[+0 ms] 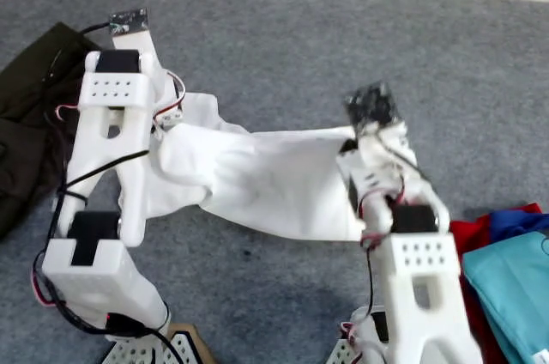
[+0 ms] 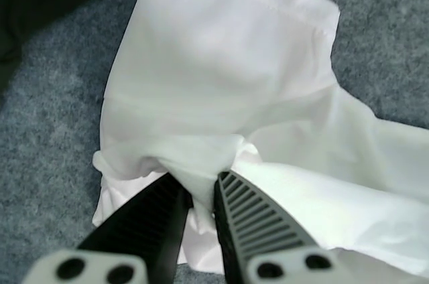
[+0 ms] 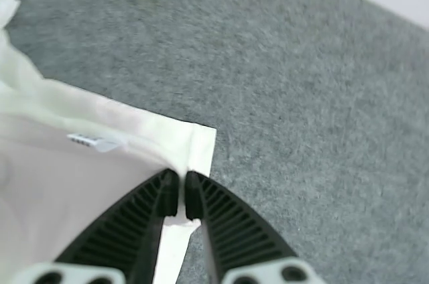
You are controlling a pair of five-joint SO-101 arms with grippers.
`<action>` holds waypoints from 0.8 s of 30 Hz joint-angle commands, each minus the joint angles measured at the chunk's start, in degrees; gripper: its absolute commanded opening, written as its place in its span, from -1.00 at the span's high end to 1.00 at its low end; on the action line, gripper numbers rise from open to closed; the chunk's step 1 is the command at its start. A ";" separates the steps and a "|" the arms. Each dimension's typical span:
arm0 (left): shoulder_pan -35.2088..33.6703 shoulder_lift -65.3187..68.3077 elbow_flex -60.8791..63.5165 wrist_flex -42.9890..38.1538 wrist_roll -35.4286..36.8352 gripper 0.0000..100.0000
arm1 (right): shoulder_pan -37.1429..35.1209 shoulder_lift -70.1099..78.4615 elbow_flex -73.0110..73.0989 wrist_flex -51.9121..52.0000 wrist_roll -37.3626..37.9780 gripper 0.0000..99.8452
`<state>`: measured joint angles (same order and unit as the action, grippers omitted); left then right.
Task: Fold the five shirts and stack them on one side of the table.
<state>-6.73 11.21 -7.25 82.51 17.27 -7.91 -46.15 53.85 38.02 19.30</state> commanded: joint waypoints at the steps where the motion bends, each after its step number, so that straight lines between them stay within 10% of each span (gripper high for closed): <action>1: -0.75 1.71 -5.05 -0.35 -0.18 0.99 | 1.10 8.92 -9.01 -1.01 -3.25 0.99; 18: -0.92 17.80 -19.82 -0.79 -0.53 0.98 | 1.19 41.19 -26.33 -6.29 -7.47 0.98; 24: -2.07 20.70 -27.03 2.99 -0.26 0.35 | 0.92 42.33 -26.77 -7.87 -5.54 0.61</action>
<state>-7.16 32.13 -29.14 82.51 17.10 -7.56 -2.99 30.20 31.25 12.79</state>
